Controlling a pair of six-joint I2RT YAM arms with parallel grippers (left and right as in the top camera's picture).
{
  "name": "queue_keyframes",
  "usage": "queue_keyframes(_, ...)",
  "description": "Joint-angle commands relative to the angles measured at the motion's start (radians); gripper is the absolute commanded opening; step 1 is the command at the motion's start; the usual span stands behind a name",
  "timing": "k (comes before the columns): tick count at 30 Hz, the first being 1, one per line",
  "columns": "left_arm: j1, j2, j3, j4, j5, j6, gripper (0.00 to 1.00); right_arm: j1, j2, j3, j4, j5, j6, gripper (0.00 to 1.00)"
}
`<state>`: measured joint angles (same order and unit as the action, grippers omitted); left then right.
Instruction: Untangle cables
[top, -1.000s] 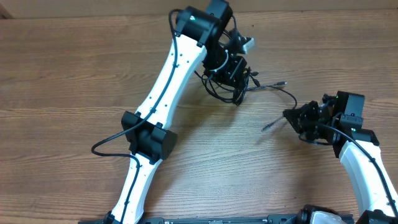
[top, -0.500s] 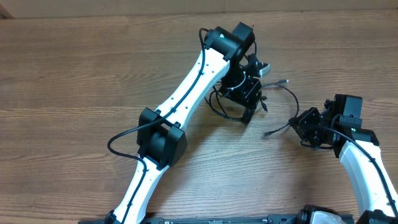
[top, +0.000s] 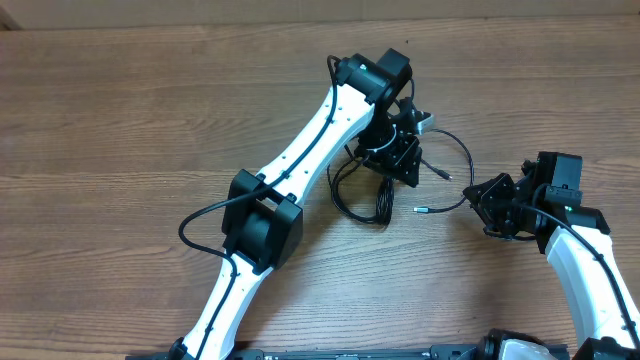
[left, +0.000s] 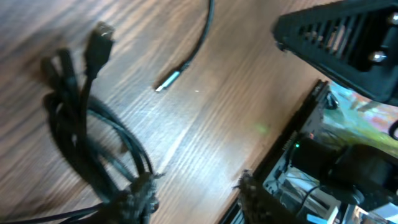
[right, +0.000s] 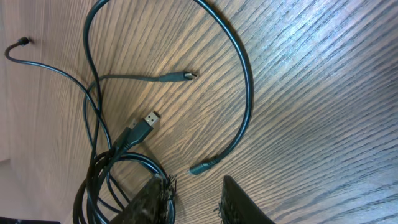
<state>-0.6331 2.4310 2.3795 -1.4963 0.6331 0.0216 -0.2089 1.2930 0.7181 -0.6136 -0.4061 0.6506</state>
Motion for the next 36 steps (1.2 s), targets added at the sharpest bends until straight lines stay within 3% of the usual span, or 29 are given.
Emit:
queue_keyframes(1,0.04,-0.019,0.02,-0.011,-0.106,-0.053,0.33,-0.003,-0.023,0.022,0.003,-0.034,-0.005,0.27)
queue_keyframes(4,0.073,-0.019,0.02,-0.037,-0.176,-0.082,0.28,-0.001,-0.023,0.022,-0.003,-0.075,-0.005,0.28)
queue_keyframes(9,0.119,-0.019,0.019,-0.05,-0.176,-0.082,0.35,0.021,-0.023,0.022,-0.003,-0.082,-0.005,0.31)
queue_keyframes(13,0.129,-0.019,0.018,-0.055,-0.2,-0.087,0.33,0.05,-0.023,0.022,-0.002,-0.09,-0.006,0.32)
queue_keyframes(20,0.132,-0.016,0.017,-0.103,-0.415,-0.24,0.41,0.144,-0.023,0.022,0.043,-0.166,-0.084,0.43)
queue_keyframes(25,0.154,-0.014,0.011,-0.101,-0.329,-0.252,0.43,0.259,-0.023,0.022,0.162,-0.165,-0.084,0.48)
queue_keyframes(36,0.196,-0.014,-0.021,-0.137,-0.047,-0.112,0.44,0.452,0.027,0.022,0.335,-0.02,-0.072,0.5)
